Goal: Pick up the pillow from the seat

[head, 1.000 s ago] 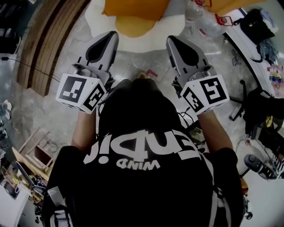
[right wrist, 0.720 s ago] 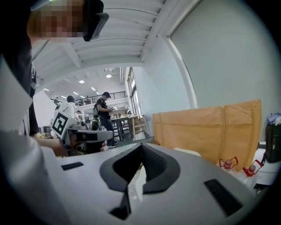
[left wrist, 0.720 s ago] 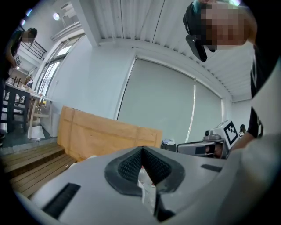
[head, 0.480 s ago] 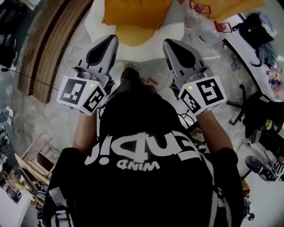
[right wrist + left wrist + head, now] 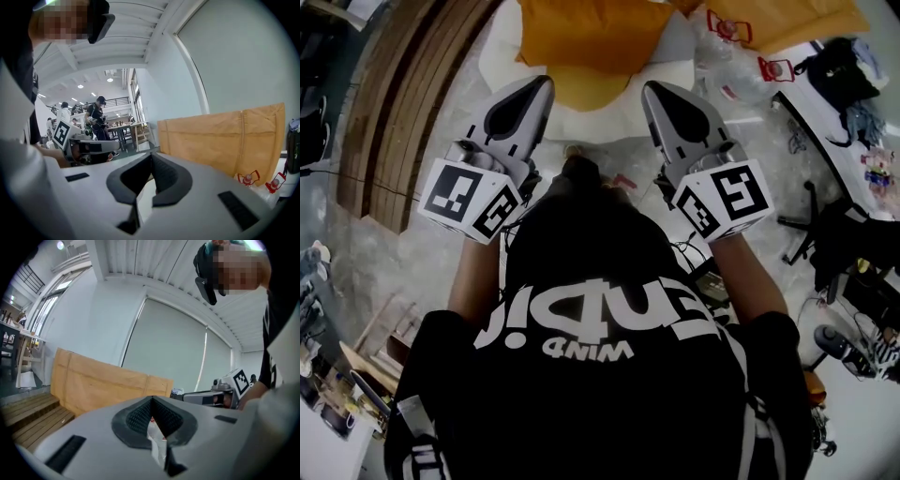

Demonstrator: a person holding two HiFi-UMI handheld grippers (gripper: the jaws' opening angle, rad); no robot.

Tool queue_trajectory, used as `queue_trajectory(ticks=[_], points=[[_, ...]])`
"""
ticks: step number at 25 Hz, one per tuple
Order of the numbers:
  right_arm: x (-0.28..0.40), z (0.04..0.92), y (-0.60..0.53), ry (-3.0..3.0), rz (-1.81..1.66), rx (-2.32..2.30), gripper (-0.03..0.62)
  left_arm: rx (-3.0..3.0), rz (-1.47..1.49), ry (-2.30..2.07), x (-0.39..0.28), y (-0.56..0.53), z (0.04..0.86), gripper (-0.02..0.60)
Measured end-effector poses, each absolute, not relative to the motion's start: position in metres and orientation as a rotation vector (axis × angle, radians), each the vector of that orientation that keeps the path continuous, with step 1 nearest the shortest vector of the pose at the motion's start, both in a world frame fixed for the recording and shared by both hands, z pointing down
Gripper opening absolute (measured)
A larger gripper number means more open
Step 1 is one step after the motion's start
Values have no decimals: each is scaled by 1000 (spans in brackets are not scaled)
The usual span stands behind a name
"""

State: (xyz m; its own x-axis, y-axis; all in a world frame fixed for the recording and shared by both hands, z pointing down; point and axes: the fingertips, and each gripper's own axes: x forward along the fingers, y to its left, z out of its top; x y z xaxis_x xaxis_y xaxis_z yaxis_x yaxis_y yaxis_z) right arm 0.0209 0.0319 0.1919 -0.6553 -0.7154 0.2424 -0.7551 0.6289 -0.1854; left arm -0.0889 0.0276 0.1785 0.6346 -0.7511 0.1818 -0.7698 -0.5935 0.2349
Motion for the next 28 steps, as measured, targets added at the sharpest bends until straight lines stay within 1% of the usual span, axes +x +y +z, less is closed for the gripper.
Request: queue_trajectory(ticks=[9,15,22,28], points=[[-26,187,-28,-2712,344,1178,21,2575,94,-1128,-115,-31,184,8],[-30,189,-47,-2728,359,1178,21,2530,115,-1108,-110,-48,190,8],[-20,193,-72,-2757,381,1163,21,2569,82,-1155,-99,-71,186,8],[-13,211,-90,-2774,419,1151,21,2551,132,-1184,-91,-84,203,8]])
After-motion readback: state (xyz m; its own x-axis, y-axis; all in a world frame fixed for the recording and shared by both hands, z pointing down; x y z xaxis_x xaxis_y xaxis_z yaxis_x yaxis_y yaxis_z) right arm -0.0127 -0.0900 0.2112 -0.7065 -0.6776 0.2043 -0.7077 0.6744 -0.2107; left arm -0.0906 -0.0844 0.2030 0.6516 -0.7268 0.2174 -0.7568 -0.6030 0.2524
